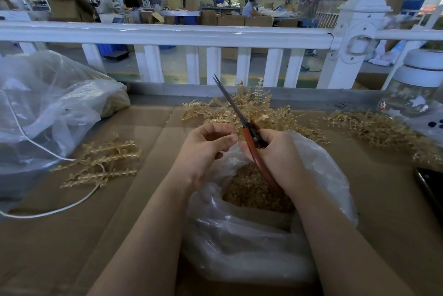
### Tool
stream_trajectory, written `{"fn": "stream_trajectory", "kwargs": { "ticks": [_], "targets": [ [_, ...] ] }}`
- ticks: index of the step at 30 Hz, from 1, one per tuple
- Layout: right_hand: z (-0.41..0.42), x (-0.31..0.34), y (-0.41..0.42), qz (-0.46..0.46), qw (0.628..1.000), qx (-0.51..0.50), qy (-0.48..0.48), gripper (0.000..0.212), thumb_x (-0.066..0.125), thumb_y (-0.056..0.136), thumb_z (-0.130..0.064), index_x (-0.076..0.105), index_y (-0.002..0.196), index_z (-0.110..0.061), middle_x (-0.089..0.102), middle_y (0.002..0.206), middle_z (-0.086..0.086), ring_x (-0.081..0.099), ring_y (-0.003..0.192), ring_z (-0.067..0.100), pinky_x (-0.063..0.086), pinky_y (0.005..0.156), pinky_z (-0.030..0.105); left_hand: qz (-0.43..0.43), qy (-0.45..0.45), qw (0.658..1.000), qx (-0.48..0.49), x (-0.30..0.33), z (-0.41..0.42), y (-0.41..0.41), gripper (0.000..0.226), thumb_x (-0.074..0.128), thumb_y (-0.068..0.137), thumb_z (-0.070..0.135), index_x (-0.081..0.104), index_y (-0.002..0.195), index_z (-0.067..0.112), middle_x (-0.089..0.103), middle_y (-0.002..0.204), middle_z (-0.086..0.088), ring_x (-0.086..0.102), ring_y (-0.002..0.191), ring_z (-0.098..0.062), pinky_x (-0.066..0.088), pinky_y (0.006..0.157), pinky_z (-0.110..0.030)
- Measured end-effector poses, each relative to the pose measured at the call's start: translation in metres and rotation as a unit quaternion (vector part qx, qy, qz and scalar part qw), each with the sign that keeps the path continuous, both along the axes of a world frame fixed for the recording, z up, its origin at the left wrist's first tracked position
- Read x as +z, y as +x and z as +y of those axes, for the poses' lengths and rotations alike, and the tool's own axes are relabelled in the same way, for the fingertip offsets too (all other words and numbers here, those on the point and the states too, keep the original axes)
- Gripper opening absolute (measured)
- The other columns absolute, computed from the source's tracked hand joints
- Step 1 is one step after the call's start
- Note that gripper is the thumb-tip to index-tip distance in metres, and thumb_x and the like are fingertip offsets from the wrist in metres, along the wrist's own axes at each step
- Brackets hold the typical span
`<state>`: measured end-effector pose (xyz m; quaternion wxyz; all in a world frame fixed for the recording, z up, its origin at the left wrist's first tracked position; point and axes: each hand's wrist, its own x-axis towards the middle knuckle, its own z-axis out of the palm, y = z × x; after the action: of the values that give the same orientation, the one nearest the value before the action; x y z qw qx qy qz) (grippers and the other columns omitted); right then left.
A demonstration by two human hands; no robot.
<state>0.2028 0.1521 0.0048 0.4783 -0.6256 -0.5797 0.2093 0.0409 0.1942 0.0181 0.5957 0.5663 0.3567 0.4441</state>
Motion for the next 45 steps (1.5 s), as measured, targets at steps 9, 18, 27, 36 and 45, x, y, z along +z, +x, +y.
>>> {"fn": "stream_trajectory", "kwargs": {
  "ticks": [9,18,27,36,45],
  "targets": [
    [0.003,-0.004,0.002,-0.048,0.998,-0.026,-0.005,0.012,0.077,0.088,-0.033,0.076,0.090,-0.022,0.074,0.074,-0.010,0.069,0.069,0.005,0.060,0.072,0.032,-0.061,0.021,0.998,0.025,0.003,0.000,-0.002,0.015,0.069,0.087,0.005,0.068,0.076,0.014,0.067,0.069,-0.002,0.057,0.058,-0.010,0.050,0.059,-0.020],
    [-0.005,-0.003,0.003,-0.112,0.993,-0.039,0.018,0.050,0.063,0.069,-0.082,0.061,0.089,-0.036,0.068,0.079,-0.023,0.063,0.074,-0.004,0.046,0.059,0.018,-0.133,0.005,0.988,0.076,0.002,0.004,-0.006,0.005,0.067,0.086,0.003,0.070,0.083,0.005,0.067,0.071,-0.005,0.063,0.065,-0.010,0.056,0.068,-0.020],
    [-0.011,0.000,0.004,-0.236,0.970,-0.039,0.038,0.050,0.059,0.074,-0.082,0.056,0.095,-0.036,0.057,0.082,-0.024,0.052,0.077,-0.008,0.035,0.059,0.011,-0.151,0.011,0.988,0.043,0.004,0.003,-0.007,0.037,0.055,0.091,-0.007,0.062,0.060,0.012,0.054,0.063,-0.002,0.049,0.063,-0.011,0.048,0.071,-0.022],
    [-0.011,0.004,0.003,-0.300,0.949,-0.086,0.039,0.058,0.053,0.075,-0.084,0.061,0.093,-0.029,0.065,0.081,-0.015,0.060,0.074,0.006,0.052,0.062,0.023,-0.166,-0.018,0.986,0.021,0.005,-0.001,-0.006,0.008,0.068,0.071,0.013,0.070,0.064,0.015,0.056,0.065,0.002,0.045,0.058,-0.007,0.044,0.061,-0.016],
    [-0.011,0.004,0.002,-0.310,0.942,-0.106,0.065,0.053,0.061,0.078,-0.080,0.065,0.087,-0.028,0.064,0.073,-0.015,0.059,0.066,0.005,0.049,0.055,0.022,-0.199,-0.040,0.979,0.003,0.005,-0.001,-0.005,0.006,0.068,0.071,0.011,0.073,0.072,0.014,0.055,0.066,-0.001,0.047,0.061,-0.009,0.044,0.062,-0.018]
  ]
}}
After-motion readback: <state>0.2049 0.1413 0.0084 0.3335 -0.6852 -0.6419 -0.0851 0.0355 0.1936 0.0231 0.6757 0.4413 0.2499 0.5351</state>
